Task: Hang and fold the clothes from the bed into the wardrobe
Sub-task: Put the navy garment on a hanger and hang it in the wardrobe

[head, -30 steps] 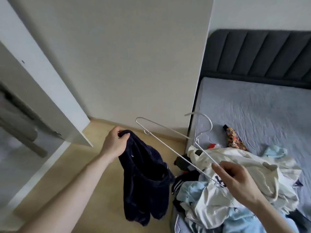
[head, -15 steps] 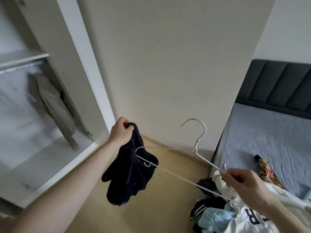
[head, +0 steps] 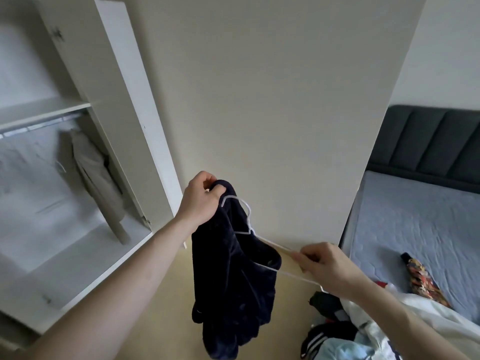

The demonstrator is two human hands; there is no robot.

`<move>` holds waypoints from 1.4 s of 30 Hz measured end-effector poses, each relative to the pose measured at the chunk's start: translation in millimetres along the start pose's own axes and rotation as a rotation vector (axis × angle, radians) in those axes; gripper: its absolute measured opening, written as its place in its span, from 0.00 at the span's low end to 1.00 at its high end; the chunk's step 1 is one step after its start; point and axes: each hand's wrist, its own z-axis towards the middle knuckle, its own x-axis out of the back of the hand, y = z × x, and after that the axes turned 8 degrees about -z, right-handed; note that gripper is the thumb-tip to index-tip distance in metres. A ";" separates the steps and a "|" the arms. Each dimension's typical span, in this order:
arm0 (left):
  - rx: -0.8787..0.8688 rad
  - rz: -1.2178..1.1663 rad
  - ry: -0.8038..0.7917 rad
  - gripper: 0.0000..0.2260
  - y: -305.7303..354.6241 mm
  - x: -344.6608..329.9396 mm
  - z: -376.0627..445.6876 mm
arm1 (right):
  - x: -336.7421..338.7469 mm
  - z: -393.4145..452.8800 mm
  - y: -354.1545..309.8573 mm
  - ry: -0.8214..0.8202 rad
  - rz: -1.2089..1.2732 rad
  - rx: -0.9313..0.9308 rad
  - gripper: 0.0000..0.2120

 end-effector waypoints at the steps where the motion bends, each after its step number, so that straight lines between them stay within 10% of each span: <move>1: -0.015 -0.053 -0.019 0.03 7.8 -3.9 -3.8 | -1.2 -0.2 -1.5 0.029 0.051 0.003 0.24; 9: -0.210 0.105 -0.576 0.11 25.2 0.4 -26.8 | -13.9 -17.7 5.3 0.229 0.487 -0.084 0.34; 13: -0.547 0.557 -0.484 0.07 14.7 8.2 -12.4 | -21.2 -19.6 9.2 0.276 0.569 -0.093 0.34; 23: -0.572 0.385 -0.357 0.07 11.3 30.8 14.6 | -35.9 -9.7 55.0 0.451 0.830 -0.471 0.18; 28: -0.610 0.381 -0.269 0.08 25.6 49.7 30.5 | -83.4 -13.0 30.4 0.218 0.642 -0.421 0.08; 35: -0.623 0.373 -0.213 0.08 43.5 71.8 37.4 | -115.3 38.2 -15.9 -0.002 0.054 -0.111 0.23; 42: -0.646 0.595 -0.138 0.07 27.6 124.0 44.8 | -57.3 45.5 23.5 0.197 -0.236 -0.212 0.11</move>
